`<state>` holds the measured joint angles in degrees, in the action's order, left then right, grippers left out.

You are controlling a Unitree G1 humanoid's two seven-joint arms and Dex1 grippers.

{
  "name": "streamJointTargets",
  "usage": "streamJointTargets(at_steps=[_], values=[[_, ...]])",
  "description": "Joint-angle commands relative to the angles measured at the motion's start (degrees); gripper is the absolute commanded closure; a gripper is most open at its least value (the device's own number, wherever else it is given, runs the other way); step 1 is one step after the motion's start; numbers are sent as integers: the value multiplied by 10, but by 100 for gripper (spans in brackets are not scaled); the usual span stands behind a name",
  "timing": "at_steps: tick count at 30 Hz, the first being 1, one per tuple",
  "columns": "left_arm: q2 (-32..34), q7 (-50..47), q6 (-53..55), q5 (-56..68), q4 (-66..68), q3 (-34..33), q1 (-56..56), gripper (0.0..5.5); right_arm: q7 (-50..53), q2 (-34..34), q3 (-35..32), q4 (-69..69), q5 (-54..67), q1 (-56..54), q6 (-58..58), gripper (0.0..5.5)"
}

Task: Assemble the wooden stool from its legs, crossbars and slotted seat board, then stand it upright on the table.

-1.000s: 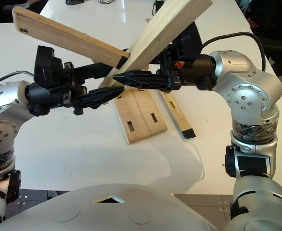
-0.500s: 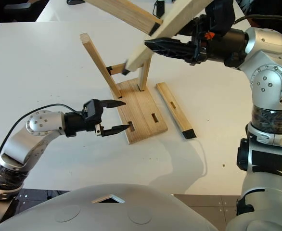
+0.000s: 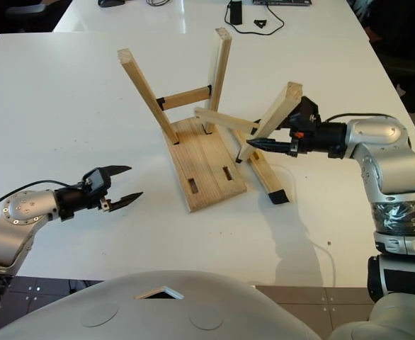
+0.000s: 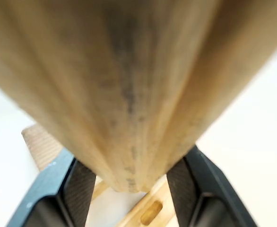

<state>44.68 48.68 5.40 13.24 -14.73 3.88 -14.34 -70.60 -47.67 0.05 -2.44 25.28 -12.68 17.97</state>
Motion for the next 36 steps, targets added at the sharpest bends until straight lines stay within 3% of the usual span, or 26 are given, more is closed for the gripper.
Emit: streamJointTargets(at_steps=[1,11,18,23,28,36], values=[[0,7,-11,-10,15,-8,10,170,-4,-7,1,-17,-21,38,-31,350],[-8,7,-16,-19,32,-9,27,170,3,9,-37,-158,129,76,90,350],[-19,4,-24,-31,38,-3,26,170,12,3,-31,-195,134,49,96,350],[-22,15,-23,-33,37,2,32,170,-35,11,61,-197,85,-13,76,350],[-21,35,-22,-37,49,12,63,170,-58,20,107,-167,47,-45,56,350],[-25,32,-26,-45,44,9,48,170,-74,-12,64,-147,54,-16,51,350]])
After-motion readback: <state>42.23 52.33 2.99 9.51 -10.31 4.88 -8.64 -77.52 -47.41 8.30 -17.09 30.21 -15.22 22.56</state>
